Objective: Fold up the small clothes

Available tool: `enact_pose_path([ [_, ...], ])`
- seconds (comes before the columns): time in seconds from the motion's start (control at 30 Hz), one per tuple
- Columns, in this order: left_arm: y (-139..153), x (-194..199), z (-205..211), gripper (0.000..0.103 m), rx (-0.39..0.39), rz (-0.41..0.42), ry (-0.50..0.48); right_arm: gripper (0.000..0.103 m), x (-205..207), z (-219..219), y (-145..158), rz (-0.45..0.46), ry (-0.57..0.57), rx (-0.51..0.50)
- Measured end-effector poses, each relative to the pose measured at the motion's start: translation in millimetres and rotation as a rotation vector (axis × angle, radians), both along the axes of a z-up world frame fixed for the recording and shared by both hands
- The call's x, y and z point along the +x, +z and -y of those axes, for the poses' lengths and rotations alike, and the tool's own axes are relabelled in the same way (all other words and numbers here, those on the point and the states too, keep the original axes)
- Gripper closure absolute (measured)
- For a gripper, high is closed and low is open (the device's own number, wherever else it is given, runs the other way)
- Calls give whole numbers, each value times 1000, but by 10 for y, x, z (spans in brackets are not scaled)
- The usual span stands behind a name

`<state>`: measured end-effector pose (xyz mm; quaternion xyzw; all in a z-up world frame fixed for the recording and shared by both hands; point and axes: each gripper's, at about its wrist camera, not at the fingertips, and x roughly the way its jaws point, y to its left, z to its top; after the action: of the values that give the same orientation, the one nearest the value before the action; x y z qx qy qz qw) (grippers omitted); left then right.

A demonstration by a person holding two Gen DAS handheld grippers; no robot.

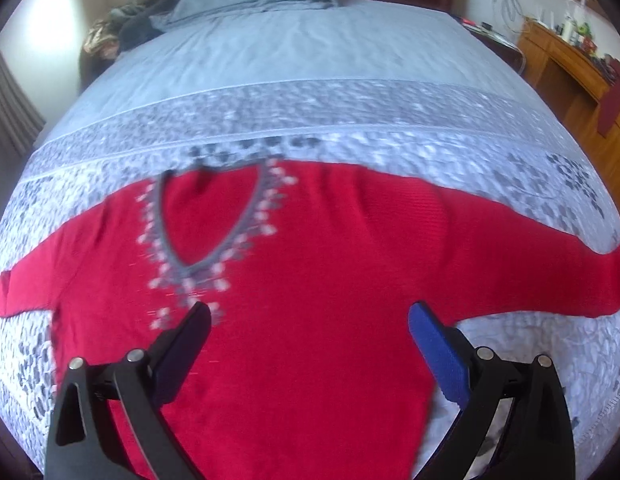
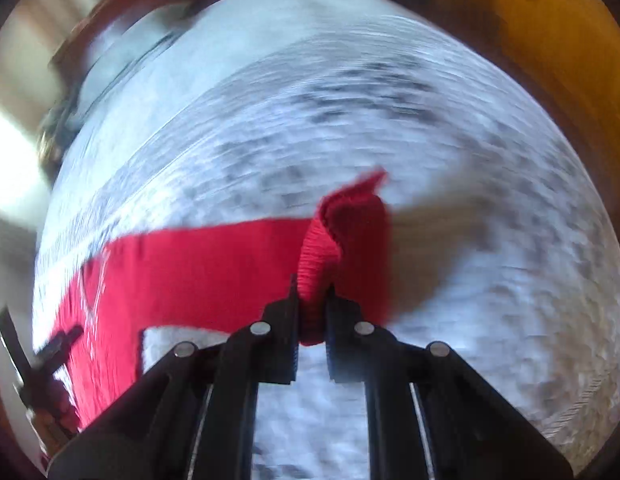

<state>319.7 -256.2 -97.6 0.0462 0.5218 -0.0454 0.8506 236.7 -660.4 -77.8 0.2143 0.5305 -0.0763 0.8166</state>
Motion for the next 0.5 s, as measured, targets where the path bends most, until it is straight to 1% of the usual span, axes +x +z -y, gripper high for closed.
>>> enact_pose_path([
  [0.07, -15, 35, -250, 4, 15, -8, 35, 94, 192, -530, -31, -6, 79, -13],
  [0.17, -54, 78, -578, 4, 16, -28, 76, 94, 415, -1153, -186, -38, 175, -49],
  [0.2, -61, 87, -676, 4, 21, -29, 85, 94, 507, -1428, -261, -46, 210, -36],
  [0.27, -65, 85, -817, 4, 30, -23, 99, 94, 613, -1742, -326, -43, 249, -1],
  [0.33, -56, 91, -925, 4, 21, -21, 112, 94, 742, -2132, -368, -25, 311, 42],
  [0.37, -48, 93, -976, 4, 9, -21, 117, 92, 786, -2275, -377, -20, 338, 63],
  [0.4, -42, 96, -1013, 4, -1, -20, 118, 87, 841, -2456, -400, -26, 372, 72],
  [0.43, -40, 98, -1027, 4, -7, -21, 116, 70, 865, -2533, -426, -35, 387, 57],
  [0.47, -44, 102, -1033, 4, -20, -28, 108, 40, 872, -2593, -444, -45, 391, 35],
  [0.5, -54, 104, -1025, 4, -35, -37, 98, 32, 859, -2616, -440, -40, 387, 14],
])
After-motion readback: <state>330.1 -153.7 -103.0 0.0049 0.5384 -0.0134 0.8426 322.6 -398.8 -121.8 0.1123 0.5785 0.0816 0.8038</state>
